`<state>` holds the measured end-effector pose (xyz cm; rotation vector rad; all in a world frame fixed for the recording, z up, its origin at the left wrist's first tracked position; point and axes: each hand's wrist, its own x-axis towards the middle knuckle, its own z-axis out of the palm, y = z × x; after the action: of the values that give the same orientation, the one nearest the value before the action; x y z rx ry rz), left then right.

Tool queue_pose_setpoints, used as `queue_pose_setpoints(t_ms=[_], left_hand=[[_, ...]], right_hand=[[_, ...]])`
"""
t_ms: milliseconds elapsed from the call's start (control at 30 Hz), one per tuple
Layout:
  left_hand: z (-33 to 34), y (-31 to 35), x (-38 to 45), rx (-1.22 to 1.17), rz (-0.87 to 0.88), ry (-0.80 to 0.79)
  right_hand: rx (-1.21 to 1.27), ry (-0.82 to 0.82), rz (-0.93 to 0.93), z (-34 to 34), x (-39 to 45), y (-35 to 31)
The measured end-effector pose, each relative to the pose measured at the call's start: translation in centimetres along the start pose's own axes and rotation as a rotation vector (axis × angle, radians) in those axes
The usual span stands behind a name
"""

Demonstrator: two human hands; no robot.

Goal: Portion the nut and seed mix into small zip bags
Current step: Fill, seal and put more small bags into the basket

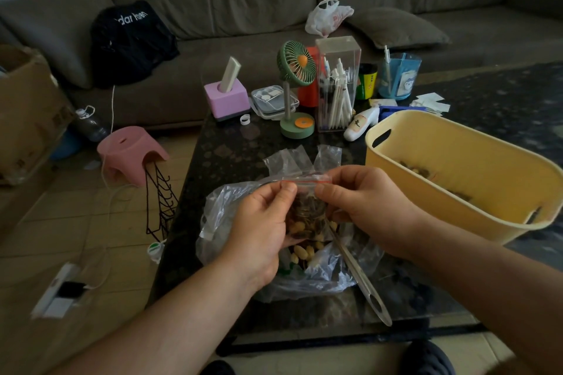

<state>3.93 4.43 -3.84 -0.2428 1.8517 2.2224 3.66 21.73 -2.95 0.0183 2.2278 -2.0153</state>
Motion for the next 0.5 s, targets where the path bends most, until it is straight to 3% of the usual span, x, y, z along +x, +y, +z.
queue_pose_setpoints(t_ms=[500], left_hand=[[0.38, -0.29, 0.02, 0.066, 0.031, 0.003]], right_hand=[[-0.057, 0.051, -0.037, 0.96, 0.55, 0.2]])
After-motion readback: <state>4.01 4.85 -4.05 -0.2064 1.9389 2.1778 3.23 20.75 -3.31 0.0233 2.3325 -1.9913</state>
